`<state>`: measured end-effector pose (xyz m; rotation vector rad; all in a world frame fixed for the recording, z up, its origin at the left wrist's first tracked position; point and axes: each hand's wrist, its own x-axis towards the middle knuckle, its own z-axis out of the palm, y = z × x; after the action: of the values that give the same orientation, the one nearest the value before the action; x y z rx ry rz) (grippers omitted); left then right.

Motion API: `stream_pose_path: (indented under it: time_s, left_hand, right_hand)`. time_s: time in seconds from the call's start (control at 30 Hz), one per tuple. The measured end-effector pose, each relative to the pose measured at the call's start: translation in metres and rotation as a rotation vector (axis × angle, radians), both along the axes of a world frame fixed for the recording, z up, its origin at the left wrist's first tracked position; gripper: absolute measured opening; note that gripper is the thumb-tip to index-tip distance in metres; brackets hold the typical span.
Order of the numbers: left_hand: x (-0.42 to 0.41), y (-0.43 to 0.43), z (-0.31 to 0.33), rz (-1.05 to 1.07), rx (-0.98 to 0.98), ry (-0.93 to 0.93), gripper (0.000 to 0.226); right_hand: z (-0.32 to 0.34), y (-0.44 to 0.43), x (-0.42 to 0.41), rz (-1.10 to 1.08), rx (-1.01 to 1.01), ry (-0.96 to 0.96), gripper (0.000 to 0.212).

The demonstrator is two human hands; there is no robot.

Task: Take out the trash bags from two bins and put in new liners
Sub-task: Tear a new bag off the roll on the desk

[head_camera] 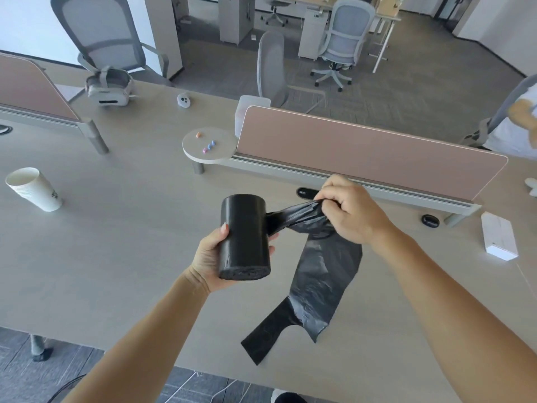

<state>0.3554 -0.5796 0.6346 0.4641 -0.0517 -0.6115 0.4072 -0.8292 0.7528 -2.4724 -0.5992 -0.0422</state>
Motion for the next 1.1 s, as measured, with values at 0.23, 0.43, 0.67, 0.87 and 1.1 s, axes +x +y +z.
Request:
stream_pose_path:
  time_s: [0.23,0.43,0.67,0.87,1.1]
  left_hand:
    - [-0.005,-0.009,-0.003,0.058,0.093,0.041,0.084]
    - [-0.012,-0.012,0.001,0.081,0.001,0.007,0.085]
    - [-0.018,-0.013,0.010,0.136,-0.004,-0.019,0.076]
    - [-0.025,-0.012,0.011,0.166,0.008,-0.004,0.076]
    - [-0.030,-0.002,0.017,0.168,0.105,0.111,0.083]
  right_hand:
    - [-0.025,-0.019,0.000,-0.111,-0.128,0.094,0.036]
    - [-0.050,0.007,-0.035,0.157,-0.273,-0.170,0.075]
    - [-0.076,0.041,-0.046,0.115,-0.079,-0.222,0.045]
    - [-0.079,0.055,-0.050,0.001,-0.069,-0.108,0.036]
    - [-0.087,0.057,-0.050,0.094,-0.260,-0.327,0.007]
